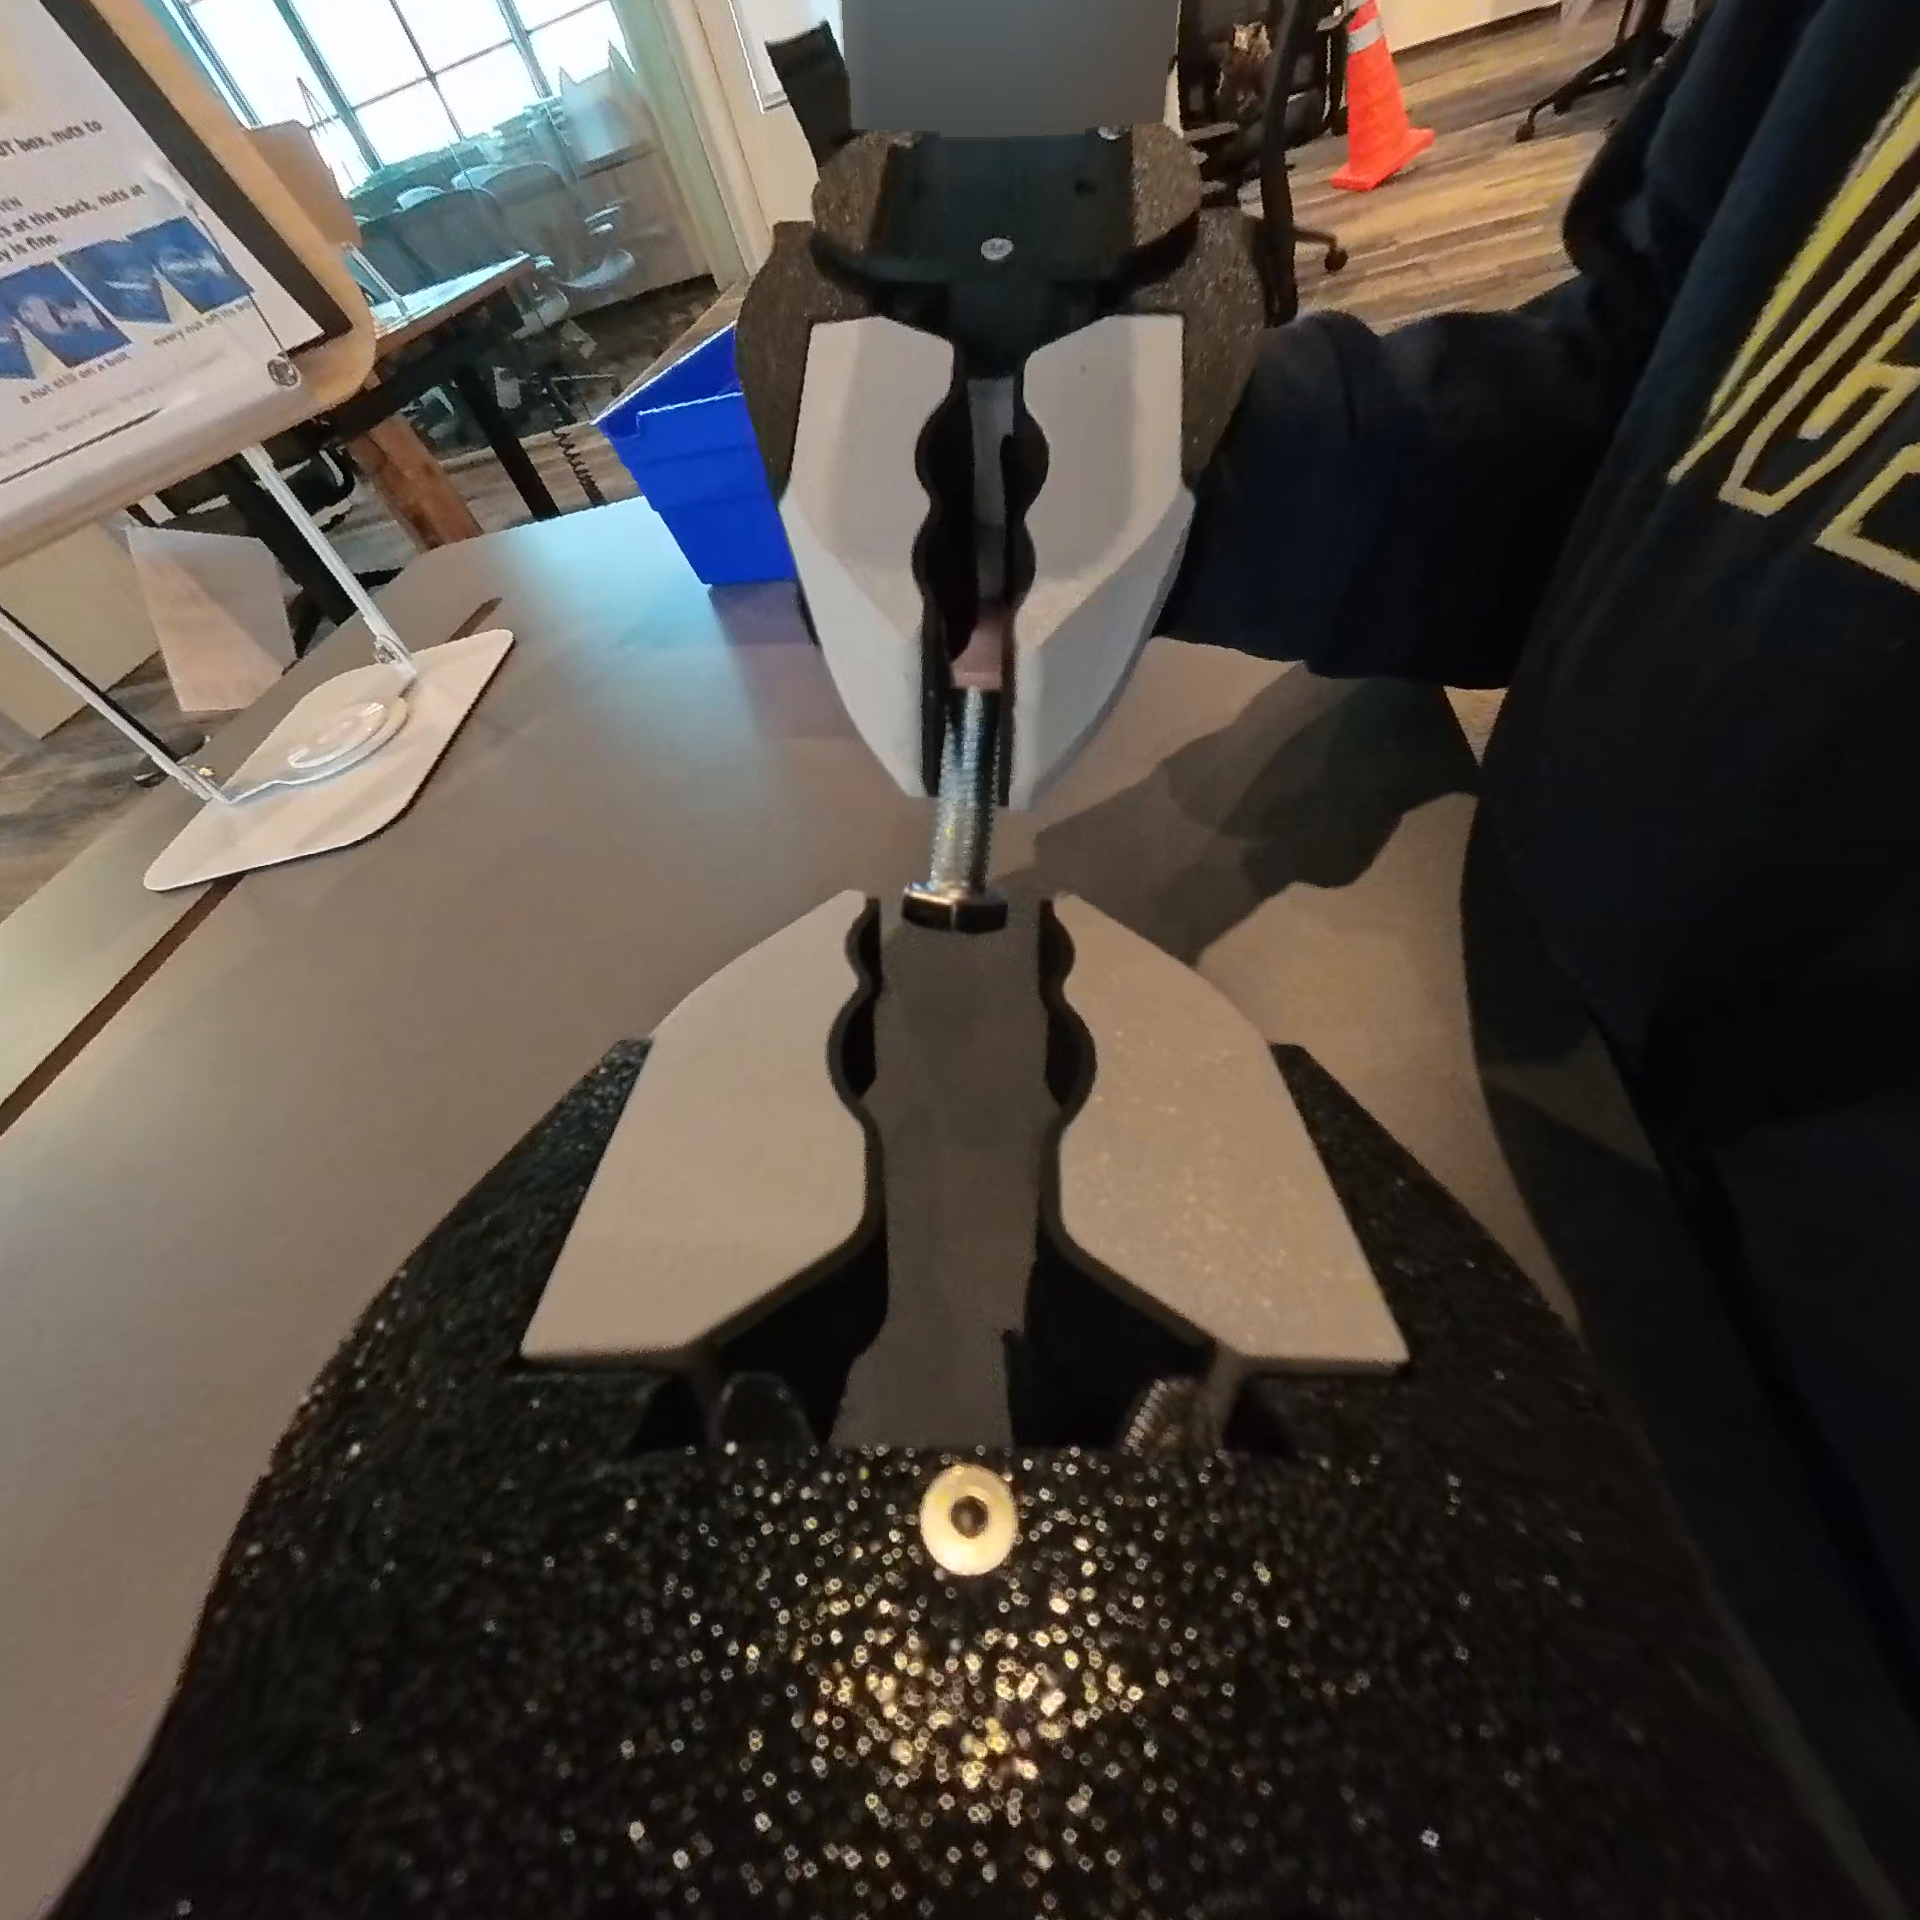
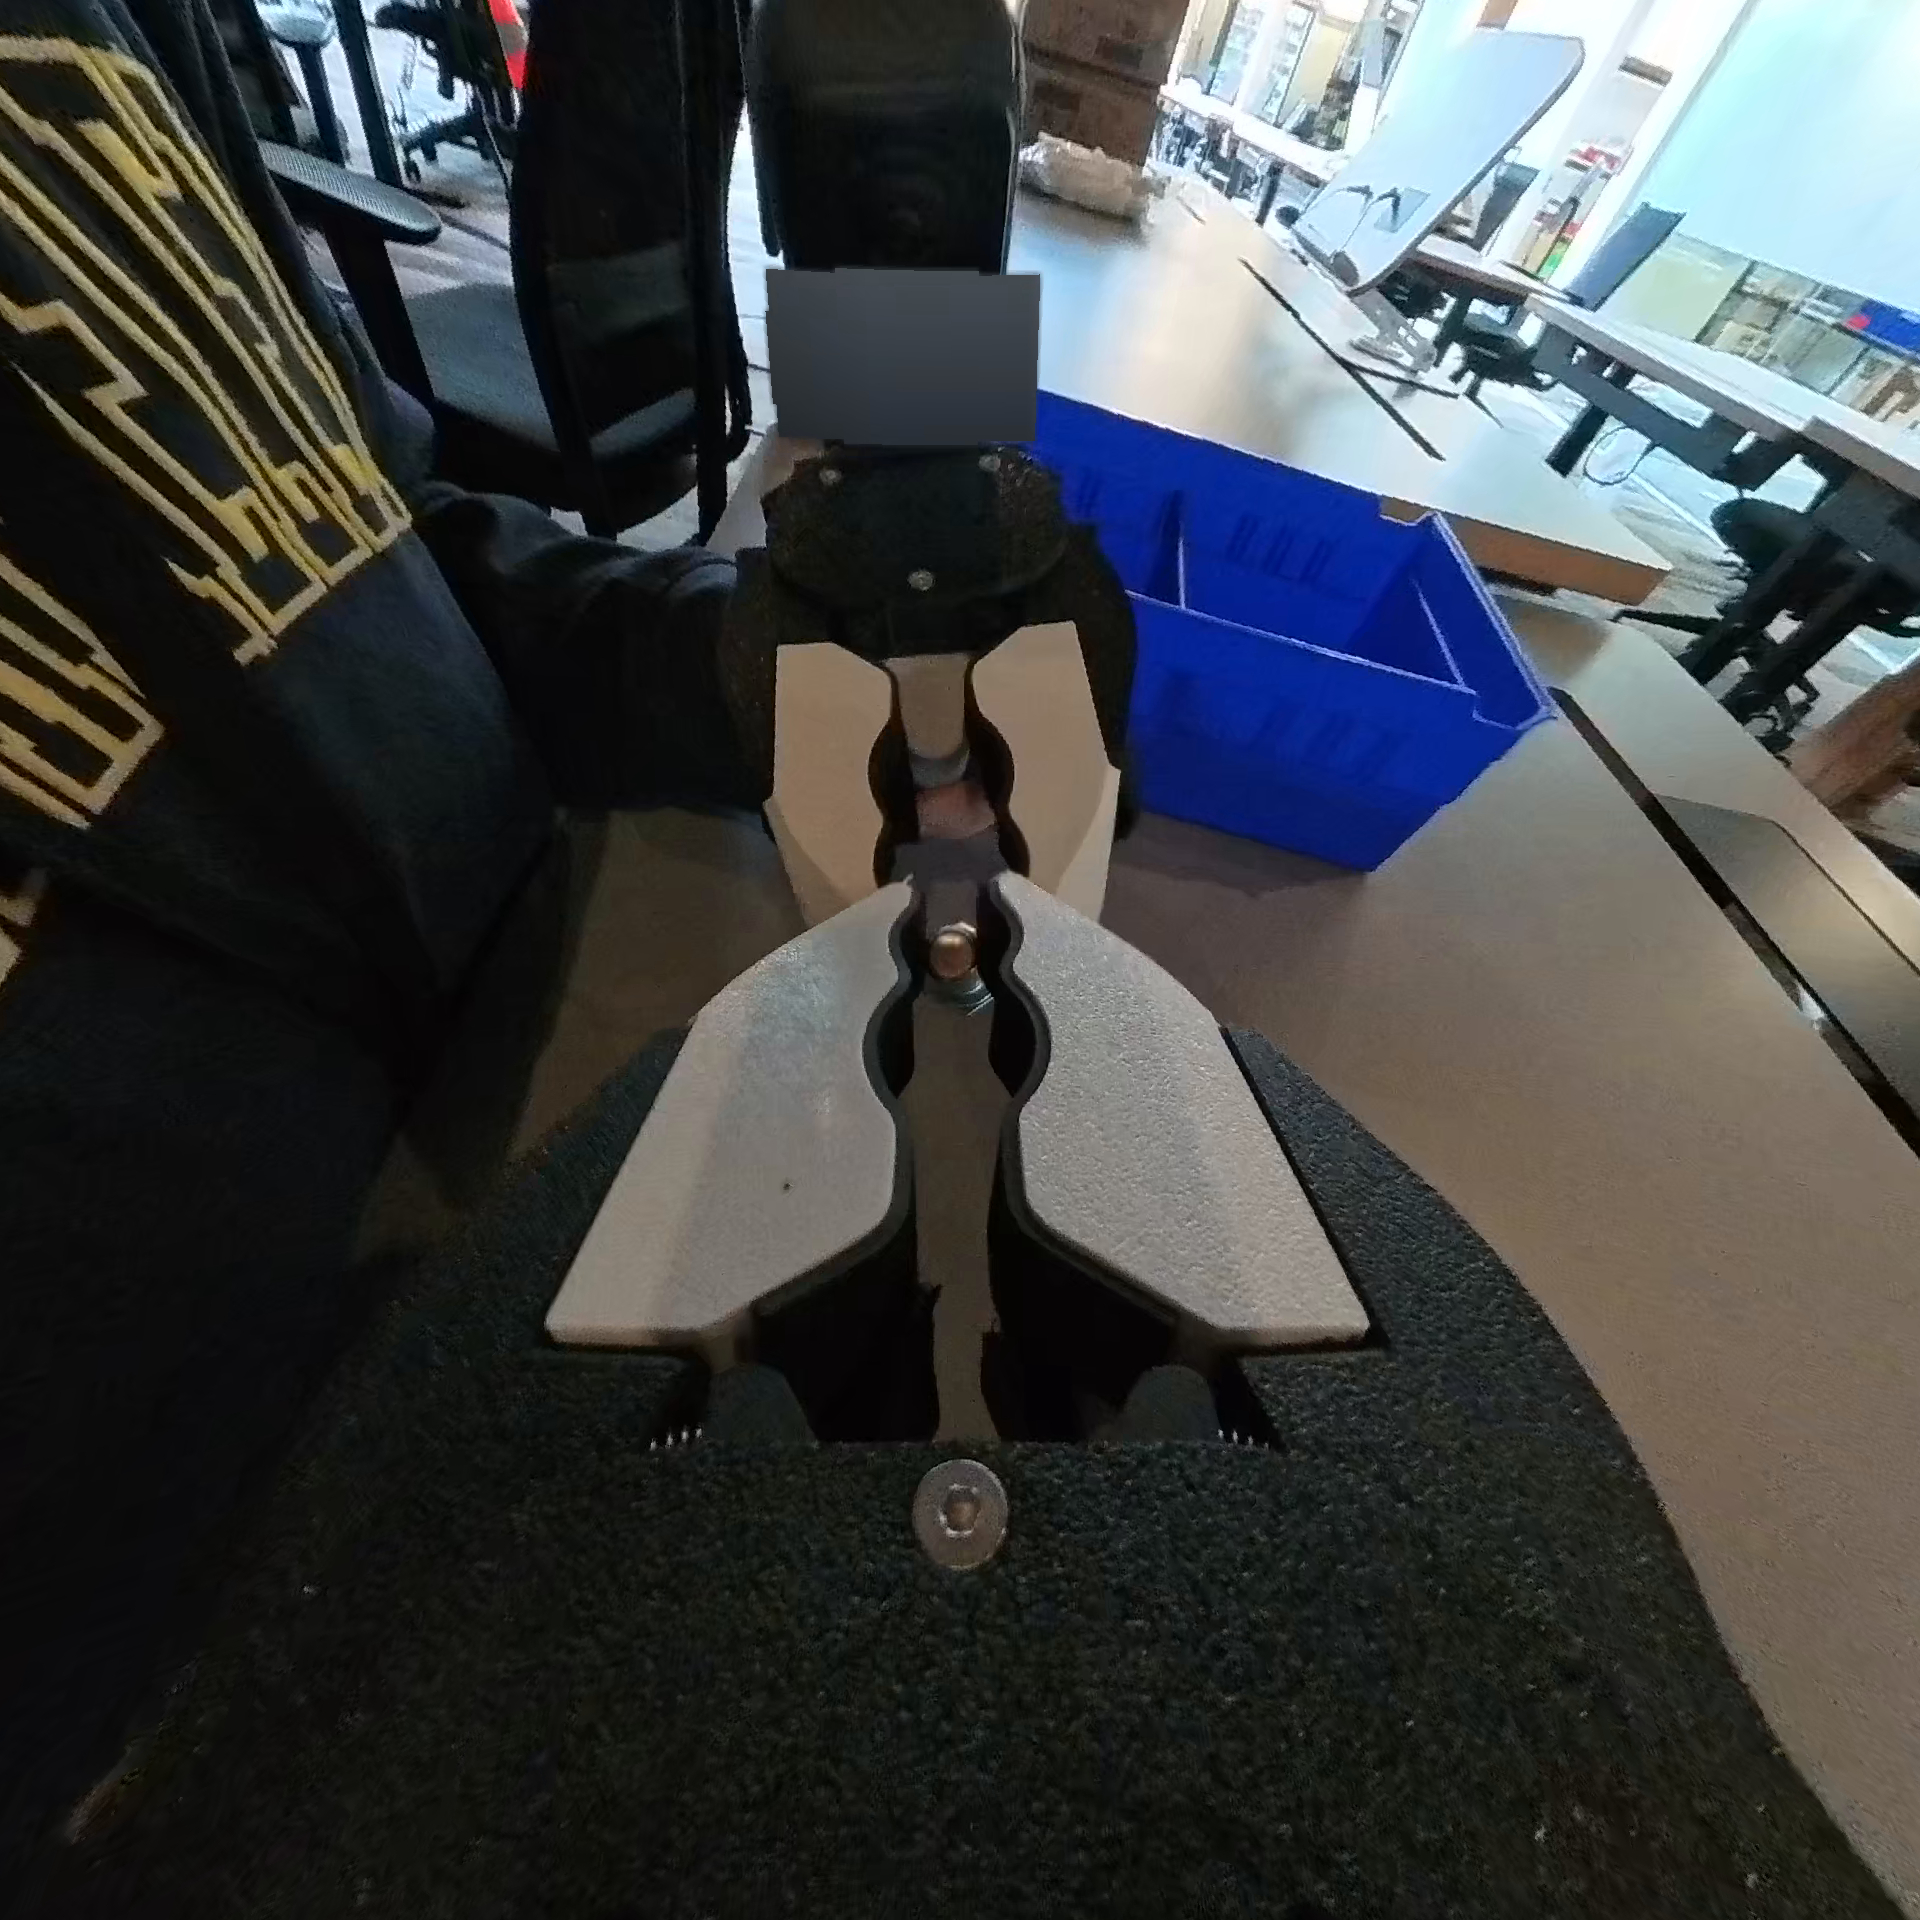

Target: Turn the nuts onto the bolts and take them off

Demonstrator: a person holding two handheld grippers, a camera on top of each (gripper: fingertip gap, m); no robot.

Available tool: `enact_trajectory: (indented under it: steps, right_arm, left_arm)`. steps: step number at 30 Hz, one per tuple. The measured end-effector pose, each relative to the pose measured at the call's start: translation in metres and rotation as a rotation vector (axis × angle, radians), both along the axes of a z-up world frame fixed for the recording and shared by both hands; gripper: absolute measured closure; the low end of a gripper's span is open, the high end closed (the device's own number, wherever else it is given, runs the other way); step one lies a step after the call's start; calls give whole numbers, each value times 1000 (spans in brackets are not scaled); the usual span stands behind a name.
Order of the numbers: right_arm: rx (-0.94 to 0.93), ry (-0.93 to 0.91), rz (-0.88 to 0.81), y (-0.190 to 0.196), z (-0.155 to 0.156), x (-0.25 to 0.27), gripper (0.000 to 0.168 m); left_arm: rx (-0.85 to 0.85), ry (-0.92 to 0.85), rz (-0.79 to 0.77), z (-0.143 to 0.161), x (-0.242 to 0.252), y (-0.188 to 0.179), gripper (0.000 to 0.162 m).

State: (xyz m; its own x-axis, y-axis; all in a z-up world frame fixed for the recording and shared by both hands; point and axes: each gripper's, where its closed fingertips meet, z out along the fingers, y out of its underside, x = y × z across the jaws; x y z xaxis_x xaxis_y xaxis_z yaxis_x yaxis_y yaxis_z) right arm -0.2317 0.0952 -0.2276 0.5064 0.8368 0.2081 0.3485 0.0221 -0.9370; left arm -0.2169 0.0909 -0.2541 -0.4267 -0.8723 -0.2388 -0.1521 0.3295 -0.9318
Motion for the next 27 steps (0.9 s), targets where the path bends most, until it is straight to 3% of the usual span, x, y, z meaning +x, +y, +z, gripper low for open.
enact_trajectory:
  steps: [3, 27]
  right_arm:
    - [-6, 11, 6, -1, 1, 0, 158]
    - [-25, 41, 7, -4, -2, 2, 158]
  left_arm:
    - [1, -14, -3, 1, 0, -1, 144]
    - [-51, -31, -31, 5, -1, -4, 141]
